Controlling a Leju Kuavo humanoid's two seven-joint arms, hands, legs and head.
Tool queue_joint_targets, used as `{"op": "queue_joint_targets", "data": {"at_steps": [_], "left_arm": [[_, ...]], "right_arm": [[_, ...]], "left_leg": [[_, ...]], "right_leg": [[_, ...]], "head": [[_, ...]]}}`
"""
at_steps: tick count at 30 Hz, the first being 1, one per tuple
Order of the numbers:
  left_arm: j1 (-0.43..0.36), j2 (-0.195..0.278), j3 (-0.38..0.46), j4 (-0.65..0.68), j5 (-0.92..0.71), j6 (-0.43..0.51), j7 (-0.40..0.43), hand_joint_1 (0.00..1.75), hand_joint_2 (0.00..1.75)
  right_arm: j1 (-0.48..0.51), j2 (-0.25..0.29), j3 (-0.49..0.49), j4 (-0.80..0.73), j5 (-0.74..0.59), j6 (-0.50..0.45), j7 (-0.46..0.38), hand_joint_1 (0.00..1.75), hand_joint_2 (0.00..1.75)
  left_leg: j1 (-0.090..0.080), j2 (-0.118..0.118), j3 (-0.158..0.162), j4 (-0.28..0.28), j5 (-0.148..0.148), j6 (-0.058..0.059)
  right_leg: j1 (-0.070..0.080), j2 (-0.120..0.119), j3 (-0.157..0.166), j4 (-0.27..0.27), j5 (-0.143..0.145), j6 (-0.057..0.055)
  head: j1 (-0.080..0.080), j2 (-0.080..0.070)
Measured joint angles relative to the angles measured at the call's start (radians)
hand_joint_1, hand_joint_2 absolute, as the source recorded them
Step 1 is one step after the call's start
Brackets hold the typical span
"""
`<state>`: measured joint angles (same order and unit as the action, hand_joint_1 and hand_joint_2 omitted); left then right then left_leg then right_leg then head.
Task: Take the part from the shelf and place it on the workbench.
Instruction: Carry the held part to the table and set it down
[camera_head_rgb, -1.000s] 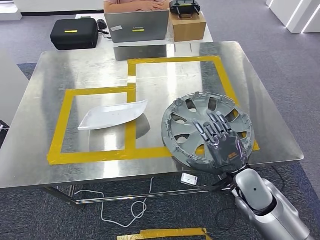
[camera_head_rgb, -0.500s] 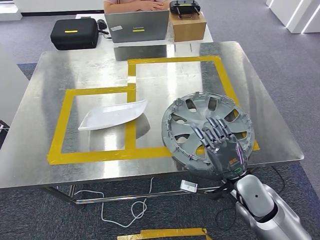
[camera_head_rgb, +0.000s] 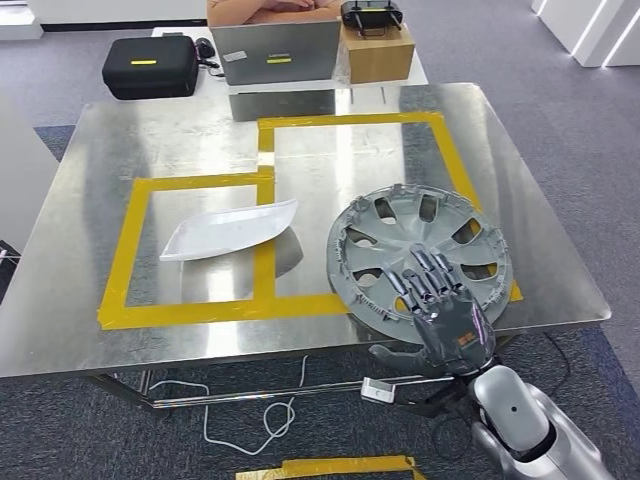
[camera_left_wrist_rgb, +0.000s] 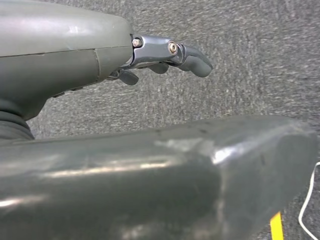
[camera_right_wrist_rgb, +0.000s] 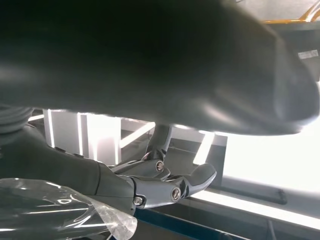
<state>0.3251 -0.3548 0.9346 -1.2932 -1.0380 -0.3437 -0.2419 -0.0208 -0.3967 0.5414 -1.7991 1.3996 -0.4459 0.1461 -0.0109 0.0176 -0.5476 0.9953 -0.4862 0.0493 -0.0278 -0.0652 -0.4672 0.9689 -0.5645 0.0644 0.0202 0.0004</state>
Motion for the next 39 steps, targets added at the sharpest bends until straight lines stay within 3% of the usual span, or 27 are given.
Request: {"op": "queue_joint_targets", "data": {"at_steps": [4,5,6,8,9,10,12,14,16,19,20,21,22,23,25,27,29,30,31,32,34,35,36,37,39], "left_arm": [[0.001,-0.001,0.0,0.0,0.001,0.0,0.0,0.0,0.0],[0.0,-0.002,0.0,0.0,0.002,0.0,0.0,0.0,0.0],[0.0,-0.003,-0.002,0.0,0.008,0.0,0.005,0.0,0.0],[0.001,-0.006,-0.007,0.0,0.02,0.001,0.016,0.0,0.0],[0.003,-0.006,-0.01,0.0,0.027,0.002,0.022,0.0,0.0],[0.004,-0.007,-0.012,0.0,0.03,0.002,0.025,0.0,0.0],[0.007,-0.006,-0.016,0.0,0.037,0.003,0.033,0.0,0.0],[0.011,-0.006,-0.018,0.0,0.043,0.004,0.04,0.0,0.0],[0.015,-0.006,-0.021,-0.001,0.046,0.005,0.044,0.0,0.0],[0.017,-0.007,-0.027,-0.001,0.049,0.007,0.052,0.0,0.0],[0.018,-0.007,-0.028,-0.001,0.051,0.007,0.054,0.0,0.0],[0.018,-0.007,-0.03,-0.001,0.052,0.007,0.055,0.0,0.0],[0.019,-0.007,-0.031,-0.001,0.053,0.008,0.056,0.0,0.0],[0.019,-0.007,-0.032,-0.002,0.054,0.009,0.057,0.0,0.0],[0.019,-0.006,-0.035,-0.002,0.056,0.011,0.059,0.0,0.0],[0.02,-0.006,-0.039,-0.003,0.058,0.013,0.064,0.0,0.0],[0.023,-0.005,-0.042,-0.004,0.061,0.015,0.07,0.0,0.0],[0.024,-0.006,-0.043,-0.006,0.063,0.016,0.071,0.0,0.0],[0.025,-0.007,-0.045,-0.007,0.064,0.017,0.072,0.0,0.0],[0.025,-0.007,-0.046,-0.008,0.065,0.018,0.073,0.0,0.0],[0.026,-0.007,-0.048,-0.009,0.067,0.019,0.074,0.0,0.0],[0.027,-0.007,-0.048,-0.009,0.068,0.019,0.074,0.0,0.0],[0.027,-0.007,-0.049,-0.01,0.068,0.019,0.074,0.0,0.0],[0.028,-0.007,-0.05,-0.01,0.069,0.018,0.074,0.0,0.0],[0.029,-0.007,-0.054,-0.01,0.07,0.019,0.075,0.0,0.0]], "right_arm": [[0.001,0.0,-0.001,-0.001,0.0,-0.002,0.0,0.0,0.0],[0.003,0.0,-0.002,-0.001,0.0,-0.003,0.0,0.0,0.0],[0.012,0.0,-0.004,-0.001,-0.002,-0.005,-0.002,0.0,0.0],[0.031,0.0,-0.008,-0.001,-0.005,-0.008,-0.006,0.0,0.0],[0.041,0.0,-0.009,-0.001,-0.007,-0.009,-0.008,0.0,0.0],[0.044,0.0,-0.011,-0.001,-0.007,-0.01,-0.009,0.0,0.0],[0.053,0.0,-0.013,-0.001,-0.009,-0.011,-0.01,0.0,0.0],[0.061,0.0,-0.016,-0.001,-0.01,-0.012,-0.012,0.0,0.0],[0.067,0.0,-0.018,-0.001,-0.011,-0.011,-0.013,0.0,0.0],[0.078,0.0,-0.021,-0.001,-0.015,-0.01,-0.013,0.0,0.0],[0.083,0.0,-0.022,-0.001,-0.016,-0.009,-0.013,0.0,0.0],[0.087,0.0,-0.022,-0.001,-0.017,-0.007,-0.013,0.0,0.0],[0.09,0.0,-0.022,-0.001,-0.018,-0.005,-0.013,0.0,0.0],[0.093,0.0,-0.023,-0.001,-0.019,-0.003,-0.013,0.0,0.0],[0.097,0.0,-0.025,-0.001,-0.021,0.001,-0.013,0.0,0.0],[0.098,0.0,-0.028,-0.001,-0.022,0.005,-0.013,0.0,0.0],[0.1,0.0,-0.031,-0.001,-0.023,0.009,-0.014,0.0,0.0],[0.102,0.0,-0.032,-0.001,-0.024,0.012,-0.013,0.0,0.0],[0.104,0.0,-0.032,-0.001,-0.025,0.015,-0.013,0.0,0.0],[0.106,0.0,-0.034,-0.001,-0.026,0.019,-0.013,0.0,0.0],[0.108,0.0,-0.035,-0.002,-0.029,0.029,-0.012,0.0,0.0],[0.11,0.0,-0.036,-0.002,-0.031,0.033,-0.011,0.0,0.0],[0.111,0.0,-0.037,-0.002,-0.033,0.036,-0.011,0.0,0.0],[0.111,0.0,-0.037,-0.002,-0.034,0.038,-0.011,0.0,0.0],[0.112,0.0,-0.038,-0.004,-0.035,0.04,-0.01,0.0,0.0]], "left_leg": [[0.0,-0.001,0.004,-0.004,0.001,0.001],[-0.001,-0.001,0.004,-0.005,0.002,0.003],[-0.001,-0.006,0.005,-0.006,0.004,0.005],[-0.001,-0.016,0.007,-0.005,0.005,0.005],[-0.002,-0.022,0.008,-0.004,0.003,0.002],[-0.003,-0.025,0.007,-0.002,0.002,-0.004],[-0.005,-0.028,0.004,0.003,0.005,-0.016],[-0.004,-0.03,-0.001,0.007,0.007,-0.028],[-0.001,-0.029,-0.014,0.037,-0.026,-0.042],[0.008,-0.027,-0.073,0.207,-0.142,-0.061],[0.011,-0.027,-0.087,0.26,-0.166,-0.064],[0.013,-0.027,-0.088,0.282,-0.17,-0.066],[0.014,-0.027,-0.068,0.262,-0.153,-0.067],[0.015,-0.027,-0.031,0.207,-0.125,-0.066],[0.015,-0.026,0.062,0.056,-0.076,-0.06],[0.011,-0.027,0.102,-0.021,-0.062,-0.052],[0.009,-0.027,0.092,-0.026,-0.051,-0.04],[0.009,-0.026,0.085,-0.029,-0.043,-0.033],[0.011,-0.024,0.075,-0.032,-0.032,-0.023],[0.012,-0.022,0.063,-0.035,-0.021,-0.015],[0.009,-0.02,0.038,-0.035,-0.001,-0.006],[0.006,-0.02,0.025,-0.034,0.008,-0.005],[0.003,-0.02,0.012,-0.033,0.018,-0.004],[0.001,-0.02,0.0,-0.032,0.027,-0.004],[-0.002,-0.02,-0.018,-0.029,0.042,-0.006]], "right_leg": [[0.0,0.017,-0.004,0.011,-0.008,0.0],[0.0,0.03,-0.024,0.052,-0.031,-0.001],[0.0,0.044,-0.064,0.119,-0.045,-0.002],[0.0,0.061,-0.112,0.176,-0.027,-0.004],[0.0,0.062,-0.105,0.145,0.006,-0.006],[0.0,0.063,-0.076,0.085,0.032,-0.008],[0.003,0.065,-0.049,0.033,0.042,-0.012],[0.002,0.064,-0.053,0.028,0.046,-0.021],[-0.001,0.062,-0.061,0.025,0.055,-0.037],[0.0,0.054,-0.079,0.024,0.068,-0.052],[0.001,0.052,-0.087,0.025,0.073,-0.053],[0.002,0.05,-0.095,0.027,0.078,-0.053],[0.002,0.049,-0.102,0.028,0.084,-0.052],[0.002,0.049,-0.109,0.029,0.089,-0.051],[0.003,0.048,-0.119,0.032,0.1,-0.044],[0.005,0.048,-0.124,0.031,0.113,-0.032],[0.004,0.048,-0.126,0.027,0.127,-0.018],[0.003,0.05,-0.132,0.029,0.123,-0.013],[0.003,0.052,-0.142,0.045,0.101,-0.008],[0.003,0.055,-0.157,0.08,0.063,-0.006],[0.003,0.059,-0.194,0.203,-0.037,-0.004],[0.004,0.06,-0.205,0.265,-0.068,-0.004],[0.004,0.06,-0.204,0.304,-0.075,-0.005],[0.006,0.06,-0.187,0.309,-0.061,-0.007],[0.009,0.061,-0.098,0.208,-0.006,-0.015]], "head": [[0.001,0.0],[0.002,0.0],[0.003,0.0],[0.004,0.0],[0.004,0.0],[0.004,0.0],[0.003,0.0],[0.002,0.0],[0.0,0.0],[-0.004,0.0],[-0.004,0.0],[-0.004,0.0],[-0.004,0.0],[-0.004,0.0],[-0.003,0.0],[-0.003,0.0],[-0.003,0.0],[-0.003,0.0],[-0.002,0.0],[-0.001,0.0],[0.001,0.0],[0.001,0.0],[0.001,0.0],[0.001,0.0],[0.001,0.0]]}}
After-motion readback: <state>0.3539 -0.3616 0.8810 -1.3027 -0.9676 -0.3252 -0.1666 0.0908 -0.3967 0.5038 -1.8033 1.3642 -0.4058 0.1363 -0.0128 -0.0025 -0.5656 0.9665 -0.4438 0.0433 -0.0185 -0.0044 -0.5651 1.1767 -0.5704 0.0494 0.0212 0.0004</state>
